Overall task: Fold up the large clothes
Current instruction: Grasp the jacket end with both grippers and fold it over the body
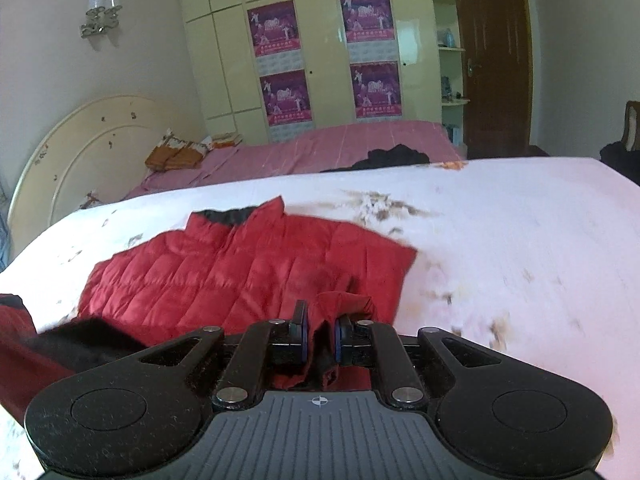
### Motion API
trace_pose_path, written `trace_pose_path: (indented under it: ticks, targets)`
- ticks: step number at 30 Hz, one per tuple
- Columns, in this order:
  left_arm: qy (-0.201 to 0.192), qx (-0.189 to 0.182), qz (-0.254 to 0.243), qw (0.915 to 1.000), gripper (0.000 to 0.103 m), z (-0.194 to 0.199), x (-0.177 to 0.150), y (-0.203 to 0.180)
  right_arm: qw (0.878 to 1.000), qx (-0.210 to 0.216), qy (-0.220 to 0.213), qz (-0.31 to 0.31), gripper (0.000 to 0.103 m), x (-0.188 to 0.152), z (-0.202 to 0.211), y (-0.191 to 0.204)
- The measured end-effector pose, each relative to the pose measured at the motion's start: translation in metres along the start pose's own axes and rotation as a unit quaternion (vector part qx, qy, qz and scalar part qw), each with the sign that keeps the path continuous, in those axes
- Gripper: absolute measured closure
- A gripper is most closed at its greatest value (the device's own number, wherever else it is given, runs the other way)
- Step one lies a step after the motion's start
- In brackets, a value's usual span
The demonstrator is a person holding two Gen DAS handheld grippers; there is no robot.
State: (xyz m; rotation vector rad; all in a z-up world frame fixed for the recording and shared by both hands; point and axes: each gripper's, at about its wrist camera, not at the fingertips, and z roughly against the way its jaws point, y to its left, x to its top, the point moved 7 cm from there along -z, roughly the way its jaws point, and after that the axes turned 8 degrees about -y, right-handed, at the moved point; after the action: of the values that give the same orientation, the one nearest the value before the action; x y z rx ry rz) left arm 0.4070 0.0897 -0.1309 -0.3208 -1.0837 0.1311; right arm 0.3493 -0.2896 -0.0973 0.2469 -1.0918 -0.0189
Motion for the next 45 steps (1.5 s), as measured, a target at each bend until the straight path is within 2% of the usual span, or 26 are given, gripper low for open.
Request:
trace_pose_path:
  ticks: [8, 13, 21, 27, 32, 33, 35, 38, 39, 40, 42, 45]
  targets:
    - [-0.020, 0.029, -0.012, 0.9993, 0.092, -0.061, 0.039, -0.003, 1.000, -0.006, -0.001, -0.011, 0.092, 0.035, -0.074, -0.017]
    - [-0.017, 0.058, -0.014, 0.9981, 0.092, -0.107, 0.057, 0.002, 1.000, -0.010, 0.010, -0.025, 0.092, 0.053, -0.125, -0.029]
    - [0.004, 0.118, -0.030, 0.9925, 0.092, -0.172, 0.063, 0.022, 0.998, -0.026, 0.042, -0.032, 0.092, 0.056, -0.201, -0.048]
    - [0.020, 0.143, -0.041, 0.9887, 0.091, -0.202, 0.060, 0.032, 0.997, -0.025, 0.061, -0.030, 0.092, 0.051, -0.236, -0.056]
    - [0.044, 0.146, -0.027, 0.9879, 0.083, -0.220, 0.058, 0.039, 0.995, -0.023, 0.079, -0.055, 0.091, 0.047, -0.256, -0.063]
    - [0.045, 0.141, -0.017, 0.9889, 0.080, -0.221, 0.060, 0.041, 0.995, -0.020, 0.078, -0.063, 0.084, 0.048, -0.257, -0.064]
    - [0.051, 0.131, 0.011, 0.9900, 0.077, -0.223, 0.063, 0.046, 0.994, -0.018, 0.074, -0.084, 0.077, 0.051, -0.259, -0.068]
    - [0.048, 0.118, 0.069, 0.9895, 0.068, -0.220, 0.068, 0.059, 0.992, -0.018, 0.074, -0.101, 0.075, 0.053, -0.264, -0.070]
    - [0.042, 0.118, 0.081, 0.9887, 0.055, -0.219, 0.069, 0.062, 0.992, -0.017, 0.074, -0.104, 0.074, 0.052, -0.265, -0.070]
    - [0.035, 0.123, 0.084, 0.9883, 0.031, -0.217, 0.071, 0.063, 0.992, -0.018, 0.074, -0.105, 0.074, 0.052, -0.266, -0.070]
    - [0.009, 0.134, 0.066, 0.9888, 0.012, -0.210, 0.076, 0.062, 0.991, -0.022, 0.073, -0.109, 0.073, 0.052, -0.266, -0.069]
    - [-0.006, 0.126, 0.035, 0.9914, 0.012, -0.206, 0.081, 0.054, 0.988, -0.024, 0.073, -0.131, 0.068, 0.052, -0.267, -0.071]
